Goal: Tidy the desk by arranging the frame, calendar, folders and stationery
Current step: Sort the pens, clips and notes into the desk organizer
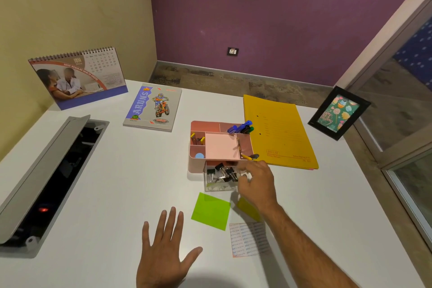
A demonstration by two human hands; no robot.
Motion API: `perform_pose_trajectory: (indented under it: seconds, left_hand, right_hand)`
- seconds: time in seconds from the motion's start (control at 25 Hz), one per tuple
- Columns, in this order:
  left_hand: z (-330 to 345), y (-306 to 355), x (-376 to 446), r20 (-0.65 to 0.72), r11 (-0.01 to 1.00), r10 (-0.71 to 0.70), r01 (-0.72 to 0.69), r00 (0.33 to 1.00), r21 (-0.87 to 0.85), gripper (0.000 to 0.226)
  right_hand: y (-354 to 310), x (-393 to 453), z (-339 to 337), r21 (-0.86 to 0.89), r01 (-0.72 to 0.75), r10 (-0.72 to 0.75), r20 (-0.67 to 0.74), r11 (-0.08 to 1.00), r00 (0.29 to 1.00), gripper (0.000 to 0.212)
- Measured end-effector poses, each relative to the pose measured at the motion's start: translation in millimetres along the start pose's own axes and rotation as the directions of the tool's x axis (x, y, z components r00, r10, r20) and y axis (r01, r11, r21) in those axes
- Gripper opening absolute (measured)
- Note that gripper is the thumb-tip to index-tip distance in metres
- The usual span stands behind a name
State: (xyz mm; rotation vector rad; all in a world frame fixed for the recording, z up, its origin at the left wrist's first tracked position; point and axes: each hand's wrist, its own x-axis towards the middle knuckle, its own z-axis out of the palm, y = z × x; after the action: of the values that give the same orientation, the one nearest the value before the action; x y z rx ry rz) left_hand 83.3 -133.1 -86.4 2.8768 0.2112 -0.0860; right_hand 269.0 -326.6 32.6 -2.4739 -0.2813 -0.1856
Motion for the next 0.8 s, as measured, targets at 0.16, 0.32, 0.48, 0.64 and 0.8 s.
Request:
perform_pose_trajectory:
  seconds: [0.16,0.32,0.48,0.64,0.8]
  left_hand:
    - [0.5,0.3,-0.2,-0.001,1.0,-0.002,0.002,1.0,-0.002,0.092]
    - [-0.3,0.5,-0.2,0.009,1.0,-0.006,0.006,1.0,-0.006,0.093]
    - [-0.8,1.0,0.8,0.014,1.0,-0.008,0.008,1.0,-0.01,0.093]
    - [-1.6,1.3,1.1,0.019,1.0,-0.014,0.014,1.0,-0.015,0.093]
    - [-1.9,1.3,1.5,0.021,1.0,-0.015,0.016,1.0,-0.022,0.093]
  right_hand:
    - [10.2,-13.5,4.4,-0.22,0.141,-0.123,0.092,0.965,0.988,0.039]
    - [9.4,-9.9,12.3,-0.327,0.241,-0.191,0.179,0.914,0.965,0.026]
    - [9.3,-8.8,19.4,-0.398,0.312,-0.231,0.24,0.862,0.943,0.021]
    - [1.9,-1.5,20.0,-0.393,0.288,-0.231,0.187,0.874,0.955,0.016]
    - [-10.1,11.4,19.6,-0.404,0.262,-0.224,0.139,0.876,0.965,0.019]
